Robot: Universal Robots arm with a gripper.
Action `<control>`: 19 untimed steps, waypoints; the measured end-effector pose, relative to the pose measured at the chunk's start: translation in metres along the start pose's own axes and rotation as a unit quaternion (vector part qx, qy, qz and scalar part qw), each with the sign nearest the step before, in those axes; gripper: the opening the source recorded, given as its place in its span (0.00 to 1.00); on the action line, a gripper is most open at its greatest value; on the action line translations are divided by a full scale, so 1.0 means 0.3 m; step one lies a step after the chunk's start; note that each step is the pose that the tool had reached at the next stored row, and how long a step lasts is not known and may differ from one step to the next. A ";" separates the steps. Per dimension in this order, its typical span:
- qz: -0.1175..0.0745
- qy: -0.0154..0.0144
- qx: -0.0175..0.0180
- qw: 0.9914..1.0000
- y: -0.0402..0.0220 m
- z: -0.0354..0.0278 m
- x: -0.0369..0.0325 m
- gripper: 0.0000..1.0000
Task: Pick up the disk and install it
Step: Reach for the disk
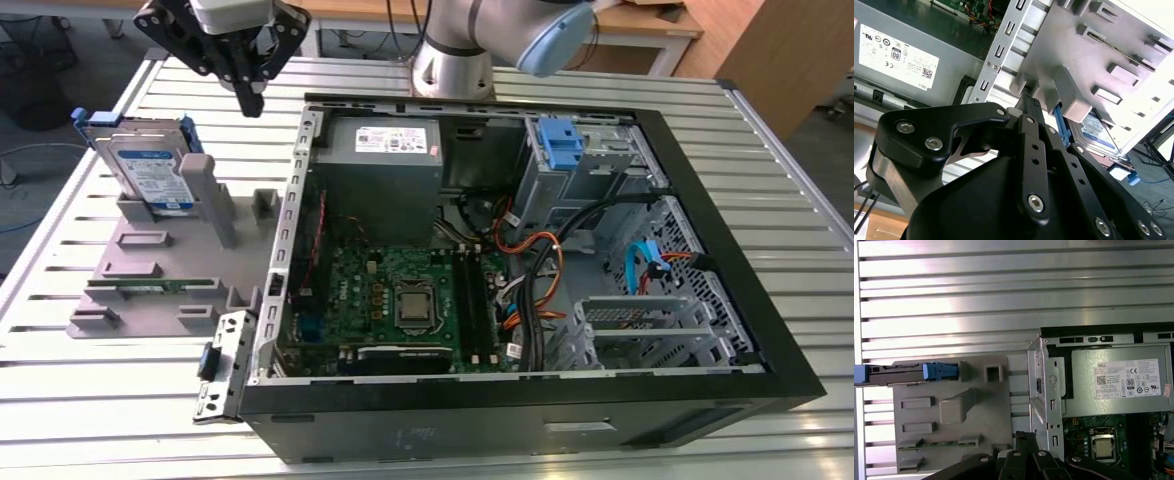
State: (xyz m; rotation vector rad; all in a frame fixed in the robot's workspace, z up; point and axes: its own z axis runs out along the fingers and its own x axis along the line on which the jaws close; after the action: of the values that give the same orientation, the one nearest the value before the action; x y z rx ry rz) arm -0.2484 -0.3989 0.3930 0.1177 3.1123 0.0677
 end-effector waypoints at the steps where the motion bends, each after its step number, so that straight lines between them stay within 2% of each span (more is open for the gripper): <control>1: 0.000 0.000 0.000 1.000 0.000 0.000 0.000 0.11; 19: 0.000 0.000 0.000 1.000 -0.001 -0.001 0.018 0.11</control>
State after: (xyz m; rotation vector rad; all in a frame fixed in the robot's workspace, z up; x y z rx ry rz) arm -0.2539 -0.3989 0.3930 0.1179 3.1122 0.0677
